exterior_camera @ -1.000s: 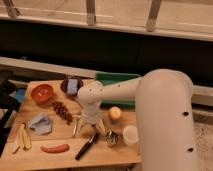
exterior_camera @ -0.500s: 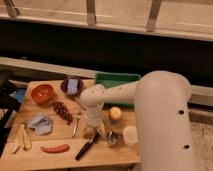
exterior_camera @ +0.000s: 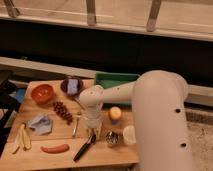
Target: Wipe tray with brush
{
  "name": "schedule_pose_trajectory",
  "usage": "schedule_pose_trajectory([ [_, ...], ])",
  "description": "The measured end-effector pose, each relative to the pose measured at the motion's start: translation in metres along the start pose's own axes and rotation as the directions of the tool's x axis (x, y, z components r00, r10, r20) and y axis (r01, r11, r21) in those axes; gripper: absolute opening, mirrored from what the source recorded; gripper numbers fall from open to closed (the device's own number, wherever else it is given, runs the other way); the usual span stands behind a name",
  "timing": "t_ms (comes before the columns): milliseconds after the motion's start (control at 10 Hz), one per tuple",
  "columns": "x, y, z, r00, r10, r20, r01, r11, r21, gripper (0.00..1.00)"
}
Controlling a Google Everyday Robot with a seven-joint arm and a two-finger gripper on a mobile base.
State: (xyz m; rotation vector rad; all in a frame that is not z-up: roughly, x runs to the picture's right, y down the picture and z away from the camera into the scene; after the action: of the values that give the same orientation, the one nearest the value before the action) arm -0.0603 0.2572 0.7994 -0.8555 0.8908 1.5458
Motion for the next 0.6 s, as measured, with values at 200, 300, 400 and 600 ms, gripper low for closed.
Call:
schedule_pose_trajectory([
  [200, 0.003, 0.003, -0.018, 1.0, 0.003, 0.01, -0.003, 1.0, -0.01, 0.0],
  [300, 0.004, 0.005, -0.028, 1.0, 0.0, 0.02, 0.0, 1.0, -0.011, 0.0],
  [400, 0.004, 0.009, -0.041, 0.999, -0.008, 0.038, 0.008, 1.0, -0.011, 0.0],
  [600, -0.003, 0.013, -0.062, 0.996, -0.022, 0.085, 0.023, 1.0, -0.007, 0.0],
])
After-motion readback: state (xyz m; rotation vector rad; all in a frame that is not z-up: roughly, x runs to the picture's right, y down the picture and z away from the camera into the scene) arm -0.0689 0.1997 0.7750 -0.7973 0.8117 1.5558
